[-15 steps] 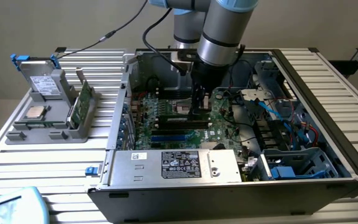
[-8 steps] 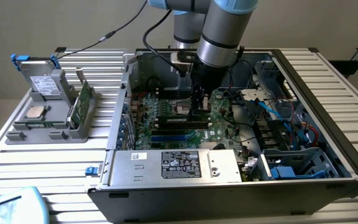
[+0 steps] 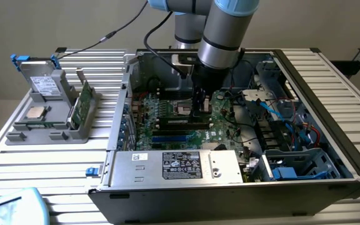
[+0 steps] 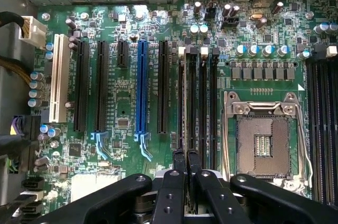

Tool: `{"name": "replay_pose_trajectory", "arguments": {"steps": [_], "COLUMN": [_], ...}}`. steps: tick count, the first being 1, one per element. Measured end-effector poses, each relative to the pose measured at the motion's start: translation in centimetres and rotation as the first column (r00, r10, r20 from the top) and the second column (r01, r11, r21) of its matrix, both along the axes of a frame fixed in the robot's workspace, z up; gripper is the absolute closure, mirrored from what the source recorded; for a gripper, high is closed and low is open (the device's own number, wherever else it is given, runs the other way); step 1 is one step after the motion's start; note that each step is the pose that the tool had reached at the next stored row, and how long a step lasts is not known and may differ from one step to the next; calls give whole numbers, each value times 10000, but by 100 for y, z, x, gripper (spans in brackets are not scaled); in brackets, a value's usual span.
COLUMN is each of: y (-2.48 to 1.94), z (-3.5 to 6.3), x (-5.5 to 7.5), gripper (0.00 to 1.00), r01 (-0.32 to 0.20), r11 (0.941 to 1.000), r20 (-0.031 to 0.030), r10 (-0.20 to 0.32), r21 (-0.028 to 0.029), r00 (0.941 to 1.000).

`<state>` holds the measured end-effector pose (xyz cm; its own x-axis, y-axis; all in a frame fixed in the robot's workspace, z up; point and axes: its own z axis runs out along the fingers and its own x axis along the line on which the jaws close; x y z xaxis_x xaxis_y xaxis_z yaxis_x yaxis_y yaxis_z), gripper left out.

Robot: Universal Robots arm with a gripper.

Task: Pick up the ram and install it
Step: 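Insert the ram into the slot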

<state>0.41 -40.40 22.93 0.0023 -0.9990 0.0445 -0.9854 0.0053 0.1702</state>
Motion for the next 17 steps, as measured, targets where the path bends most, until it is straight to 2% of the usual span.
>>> {"name": "replay_pose_trajectory", "arguments": {"steps": [6, 17], "y": [0, 0], "z": [-17, -29], "x": [-1, 0], "gripper": [87, 87], "r01": [1, 15], "r11": [10000, 10000], "r20": [-21, -36], "r10": [-1, -16], "r21": [-53, -58], "r00": [10000, 10000]}}
